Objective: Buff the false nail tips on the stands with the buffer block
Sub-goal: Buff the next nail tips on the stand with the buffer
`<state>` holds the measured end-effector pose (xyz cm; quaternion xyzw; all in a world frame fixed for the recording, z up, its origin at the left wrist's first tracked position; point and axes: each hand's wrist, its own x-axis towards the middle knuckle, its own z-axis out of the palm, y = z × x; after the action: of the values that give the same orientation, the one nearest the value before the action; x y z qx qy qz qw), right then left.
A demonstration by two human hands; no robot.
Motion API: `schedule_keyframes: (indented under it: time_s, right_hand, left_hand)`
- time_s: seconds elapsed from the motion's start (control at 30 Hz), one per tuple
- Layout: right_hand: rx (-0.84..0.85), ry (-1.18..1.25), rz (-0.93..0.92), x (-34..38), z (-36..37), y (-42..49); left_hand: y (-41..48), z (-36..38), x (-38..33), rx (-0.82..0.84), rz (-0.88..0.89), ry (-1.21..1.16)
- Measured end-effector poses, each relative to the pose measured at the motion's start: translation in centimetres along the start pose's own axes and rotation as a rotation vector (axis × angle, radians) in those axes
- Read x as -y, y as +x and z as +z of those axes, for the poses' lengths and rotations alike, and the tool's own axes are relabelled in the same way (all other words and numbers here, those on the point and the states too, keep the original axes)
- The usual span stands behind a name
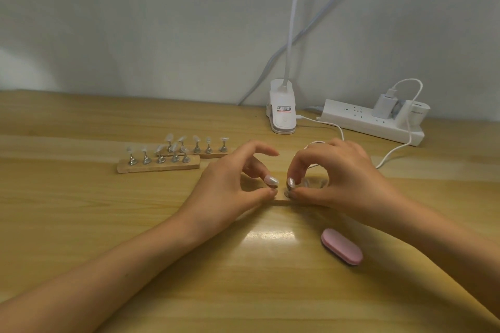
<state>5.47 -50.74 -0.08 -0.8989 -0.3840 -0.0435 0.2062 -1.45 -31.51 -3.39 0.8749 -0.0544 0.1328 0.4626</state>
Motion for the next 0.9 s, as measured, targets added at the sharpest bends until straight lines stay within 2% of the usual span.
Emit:
schedule_keyframes:
  time_s: [0.2,0.43,0.7,0.9]
  right_hand:
    - [-0.077,0.04,-0.046,0.1,0.7,-1.1]
    - [-0.14,-0.092,-0.134,0.7,0.9,-1.5]
    - [-0.17,0.18,-0.152,0.0,-1.1,-1.6]
    - [-0.172,0.207,-0.172,-0.4,-1.4,-2.8]
  left_hand:
    - [0.2,0.0,-0.1,0.022,-0.037,-0.077]
    - [0.2,0.0,0.1,0.061,-0.093,-0.191]
    - [0.3,-0.3,0.2,0.118,-0.128,-0.268]
    - [0.3,-0.6,0.2,0.155,-0.129,-0.309]
